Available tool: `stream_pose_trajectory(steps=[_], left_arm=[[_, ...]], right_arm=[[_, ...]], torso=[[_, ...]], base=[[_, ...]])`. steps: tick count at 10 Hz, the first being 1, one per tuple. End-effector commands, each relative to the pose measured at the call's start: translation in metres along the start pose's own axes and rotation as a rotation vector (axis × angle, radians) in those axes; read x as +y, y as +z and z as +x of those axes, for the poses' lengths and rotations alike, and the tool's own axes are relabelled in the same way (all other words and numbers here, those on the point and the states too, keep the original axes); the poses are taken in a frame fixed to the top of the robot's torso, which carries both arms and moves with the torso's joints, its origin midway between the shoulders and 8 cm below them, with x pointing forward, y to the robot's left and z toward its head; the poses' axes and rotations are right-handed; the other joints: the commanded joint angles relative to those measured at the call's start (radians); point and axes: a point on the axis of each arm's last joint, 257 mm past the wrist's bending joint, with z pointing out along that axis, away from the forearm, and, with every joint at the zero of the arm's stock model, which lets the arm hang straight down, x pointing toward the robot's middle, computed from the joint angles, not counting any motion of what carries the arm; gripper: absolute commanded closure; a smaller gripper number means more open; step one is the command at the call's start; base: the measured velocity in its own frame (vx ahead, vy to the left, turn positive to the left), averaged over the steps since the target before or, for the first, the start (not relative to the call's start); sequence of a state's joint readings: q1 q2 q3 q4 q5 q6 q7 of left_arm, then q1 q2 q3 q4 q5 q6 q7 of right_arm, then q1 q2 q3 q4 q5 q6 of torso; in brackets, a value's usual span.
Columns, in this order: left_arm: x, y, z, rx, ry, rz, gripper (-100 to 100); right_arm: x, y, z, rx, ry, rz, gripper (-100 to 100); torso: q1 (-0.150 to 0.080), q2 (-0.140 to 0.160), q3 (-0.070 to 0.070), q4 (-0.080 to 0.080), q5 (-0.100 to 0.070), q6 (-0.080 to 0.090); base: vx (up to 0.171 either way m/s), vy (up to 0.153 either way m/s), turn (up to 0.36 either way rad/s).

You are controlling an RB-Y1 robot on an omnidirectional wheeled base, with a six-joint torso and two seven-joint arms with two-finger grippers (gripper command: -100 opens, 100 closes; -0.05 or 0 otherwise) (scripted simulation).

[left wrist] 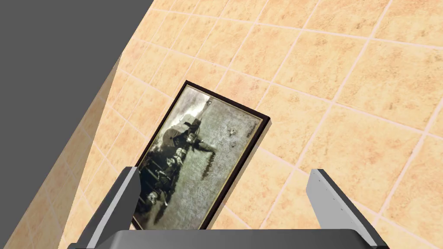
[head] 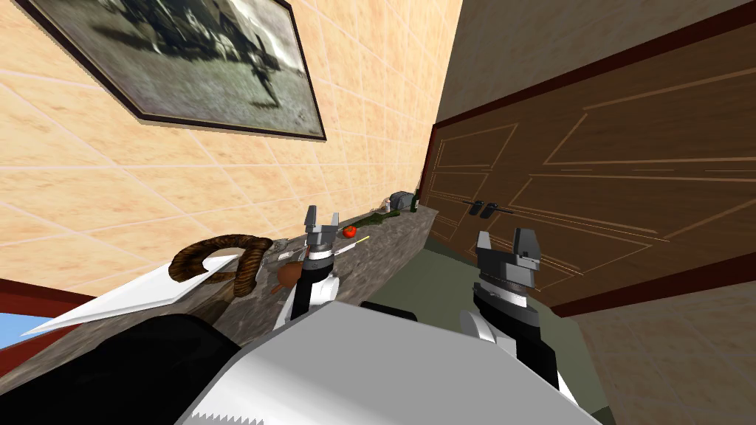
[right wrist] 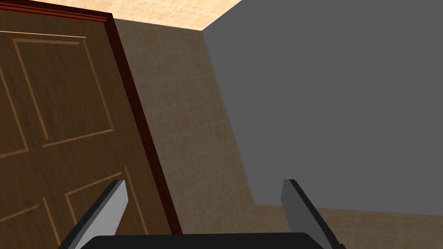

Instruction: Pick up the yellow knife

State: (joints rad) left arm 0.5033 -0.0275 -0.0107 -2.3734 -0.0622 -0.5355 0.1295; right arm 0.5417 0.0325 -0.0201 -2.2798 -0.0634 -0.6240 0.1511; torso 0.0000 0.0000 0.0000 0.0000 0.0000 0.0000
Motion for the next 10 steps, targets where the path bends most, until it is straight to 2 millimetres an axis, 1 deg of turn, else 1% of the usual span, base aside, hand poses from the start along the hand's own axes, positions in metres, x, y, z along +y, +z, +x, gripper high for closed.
stream_pose_trajectory(steps=[1,3,5,6,7,8,9,10], left_arm=[[0.007,0.000,0.003,0.035,-0.001,-0.024,-100],[0.023,0.000,0.005,0.074,-0.012,-0.075,-100],[0.042,0.000,0.001,0.098,-0.034,-0.139,-100],[0.044,0.000,0.001,0.097,-0.034,-0.146,-100],[0.056,0.000,-0.002,0.101,-0.048,-0.188,-100],[0.056,0.000,-0.002,0.101,-0.048,-0.188,-100],[0.067,0.000,-0.006,0.103,-0.065,-0.224,-100],[0.069,0.000,-0.007,0.102,-0.064,-0.233,-100]], right_arm=[[0.000,0.000,0.000,0.000,0.000,0.000,0],[0.000,0.000,0.000,0.000,0.000,0.000,0],[0.000,0.000,0.000,0.000,0.000,0.000,0],[0.000,0.000,0.000,0.000,0.000,0.000,0],[0.000,0.000,0.000,0.000,0.000,0.000,0],[0.000,0.000,0.000,0.000,0.000,0.000,0],[0.000,0.000,0.000,0.000,0.000,0.000,0],[0.000,0.000,0.000,0.000,0.000,0.000,0]], torso=[[0.000,0.000,0.000,0.000,0.000,0.000],[-0.001,0.000,0.000,0.000,0.000,0.000],[-0.002,0.000,0.000,0.000,0.000,0.000],[-0.002,0.000,0.000,0.000,0.000,0.000],[-0.001,0.000,0.000,0.000,0.000,0.000],[-0.002,0.000,0.000,0.000,0.000,0.000],[-0.001,0.000,0.000,0.000,0.000,0.000],[-0.002,0.000,0.000,0.000,0.000,0.000]], base=[[0.000,-0.008,-0.024],[0.000,-0.021,-0.048],[-0.001,-0.032,-0.060],[-0.003,-0.025,-0.029],[0.000,-0.029,-0.066],[0.001,-0.022,-0.026],[-0.003,-0.028,-0.067],[-0.001,-0.023,-0.036]])
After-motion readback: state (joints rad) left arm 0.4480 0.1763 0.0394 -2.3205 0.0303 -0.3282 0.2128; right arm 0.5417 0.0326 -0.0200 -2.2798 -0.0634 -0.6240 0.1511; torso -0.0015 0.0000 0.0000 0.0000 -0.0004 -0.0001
